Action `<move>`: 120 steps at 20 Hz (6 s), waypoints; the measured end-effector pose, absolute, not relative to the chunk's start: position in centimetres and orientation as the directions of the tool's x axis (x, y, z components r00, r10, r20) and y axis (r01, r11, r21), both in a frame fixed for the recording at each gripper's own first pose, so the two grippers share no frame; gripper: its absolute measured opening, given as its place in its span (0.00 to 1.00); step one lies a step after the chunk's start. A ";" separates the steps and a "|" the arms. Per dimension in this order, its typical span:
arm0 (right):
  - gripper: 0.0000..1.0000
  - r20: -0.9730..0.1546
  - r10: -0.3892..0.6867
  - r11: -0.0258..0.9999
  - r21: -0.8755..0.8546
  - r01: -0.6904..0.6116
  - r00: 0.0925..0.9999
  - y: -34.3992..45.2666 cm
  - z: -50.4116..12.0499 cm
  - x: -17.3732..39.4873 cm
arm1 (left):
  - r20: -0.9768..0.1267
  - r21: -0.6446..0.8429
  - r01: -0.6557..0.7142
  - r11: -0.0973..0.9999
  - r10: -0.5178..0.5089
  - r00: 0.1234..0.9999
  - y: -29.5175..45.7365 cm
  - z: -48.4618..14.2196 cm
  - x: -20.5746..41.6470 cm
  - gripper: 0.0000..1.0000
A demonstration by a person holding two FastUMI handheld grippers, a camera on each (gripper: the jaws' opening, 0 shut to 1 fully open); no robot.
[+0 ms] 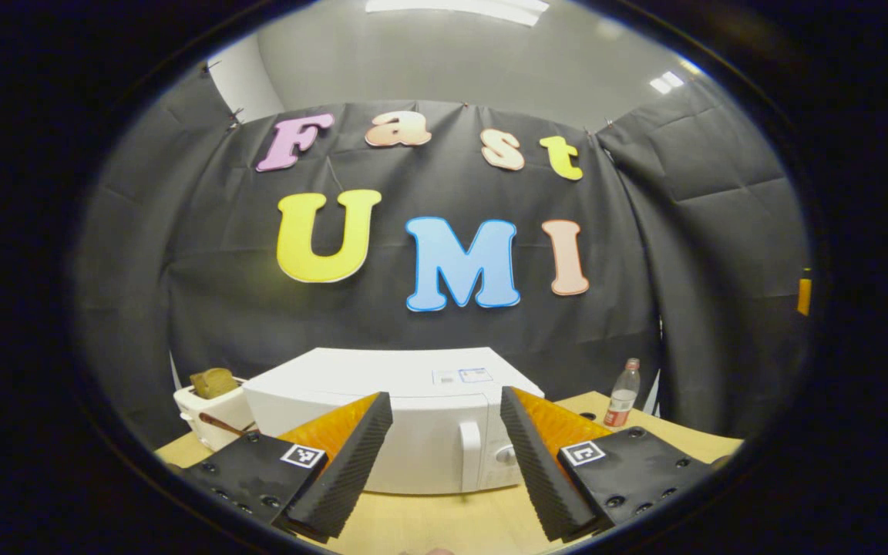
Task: Open the microwave oven with the left hand, put the food in, and close the microwave oven.
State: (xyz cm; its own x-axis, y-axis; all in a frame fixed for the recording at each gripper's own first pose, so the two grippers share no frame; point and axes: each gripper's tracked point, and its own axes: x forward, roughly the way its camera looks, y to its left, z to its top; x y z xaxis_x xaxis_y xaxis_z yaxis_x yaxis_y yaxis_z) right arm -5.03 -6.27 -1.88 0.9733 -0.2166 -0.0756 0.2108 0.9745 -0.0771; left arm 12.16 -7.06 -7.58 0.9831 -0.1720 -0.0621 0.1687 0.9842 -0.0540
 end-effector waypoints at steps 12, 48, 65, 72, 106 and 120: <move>0.96 -0.115 -0.335 0.939 -0.121 0.321 0.935 -9.7 -2.7 -7.3 | -0.249 -0.069 0.189 0.980 -0.200 0.948 -11.6 -18.2 19.4 0.94; 0.96 -0.095 -0.055 0.992 -0.120 0.044 0.994 -5.7 -3.1 -2.2 | -0.395 -0.079 0.163 0.983 -0.181 0.901 -9.3 -22.3 13.4 0.07; 0.96 -0.092 0.286 0.955 -0.060 -0.292 0.954 7.8 -3.3 -1.5 | -0.446 -0.051 0.074 0.996 -0.089 0.891 1.5 -21.7 0.7 0.22; 0.96 -0.087 0.392 0.916 -0.053 -0.397 0.916 14.5 -3.0 -2.7 | -0.458 -0.050 -0.029 0.998 0.003 0.889 8.2 -21.9 -3.2 0.20; 0.96 -0.437 0.659 0.672 -0.025 -0.740 0.612 22.3 -11.9 -0.8 | -0.376 -0.057 -0.389 0.920 0.341 0.862 26.5 -17.1 -13.4 0.95; 0.96 -0.809 0.558 0.416 0.078 -0.906 0.186 15.2 -28.1 -7.6 | -0.257 -0.027 -0.478 0.878 0.456 0.852 24.4 -10.4 -16.3 0.94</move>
State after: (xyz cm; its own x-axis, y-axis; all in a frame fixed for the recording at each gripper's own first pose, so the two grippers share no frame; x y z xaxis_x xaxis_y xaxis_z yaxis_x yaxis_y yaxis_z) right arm -7.63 15.21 -28.11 0.1862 0.5577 -0.8089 -0.9062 0.4156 0.0779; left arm -16.25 24.36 -10.36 0.8523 0.4557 -0.2568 -0.4776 0.8782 -0.0266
